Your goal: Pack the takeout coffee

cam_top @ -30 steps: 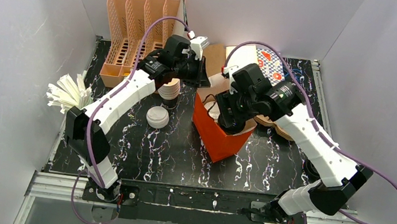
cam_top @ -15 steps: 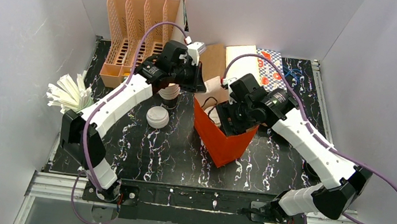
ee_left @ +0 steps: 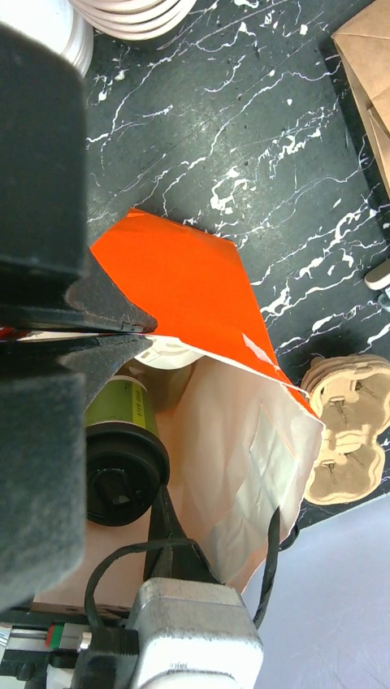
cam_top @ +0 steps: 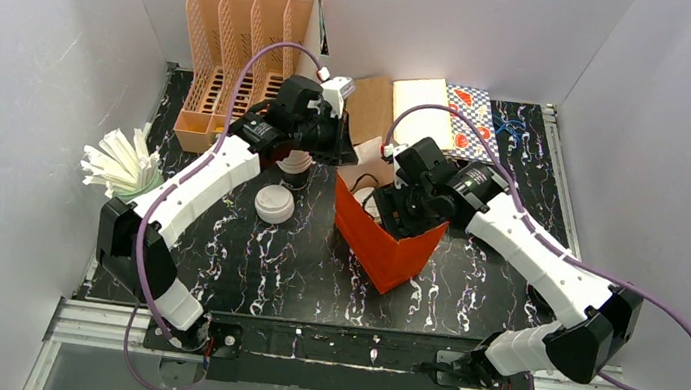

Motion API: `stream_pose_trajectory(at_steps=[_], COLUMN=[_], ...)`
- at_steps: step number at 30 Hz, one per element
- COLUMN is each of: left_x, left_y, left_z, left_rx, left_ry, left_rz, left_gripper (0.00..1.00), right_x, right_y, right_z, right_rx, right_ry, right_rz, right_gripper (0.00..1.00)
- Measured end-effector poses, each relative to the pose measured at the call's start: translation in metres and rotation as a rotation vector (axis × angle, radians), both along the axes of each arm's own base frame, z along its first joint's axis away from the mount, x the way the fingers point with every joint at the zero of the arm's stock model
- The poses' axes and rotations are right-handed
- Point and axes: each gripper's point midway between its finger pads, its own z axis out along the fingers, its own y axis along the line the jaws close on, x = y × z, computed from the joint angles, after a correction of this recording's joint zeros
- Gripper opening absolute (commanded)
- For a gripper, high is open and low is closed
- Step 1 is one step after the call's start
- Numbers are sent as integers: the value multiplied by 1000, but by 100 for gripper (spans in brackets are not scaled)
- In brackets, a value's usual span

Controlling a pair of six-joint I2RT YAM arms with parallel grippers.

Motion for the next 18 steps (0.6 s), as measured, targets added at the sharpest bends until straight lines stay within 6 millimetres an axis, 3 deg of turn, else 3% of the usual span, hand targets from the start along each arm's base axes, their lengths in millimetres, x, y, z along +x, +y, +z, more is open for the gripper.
stream_pose_trajectory(at_steps=[13,18], left_x=[-1,9], left_y=[4,-14], left_z=[9,25], left_rx=[-20,-48], left_ry=[-48,-91], left_rz=[16,-22], left_gripper=[0,0], right_x=[7,10], right_y=[1,3], right_z=[19,26], right_rx=[56,81], right_ry=[-116,-149], right_rz=[55,63], right_gripper=[1,1])
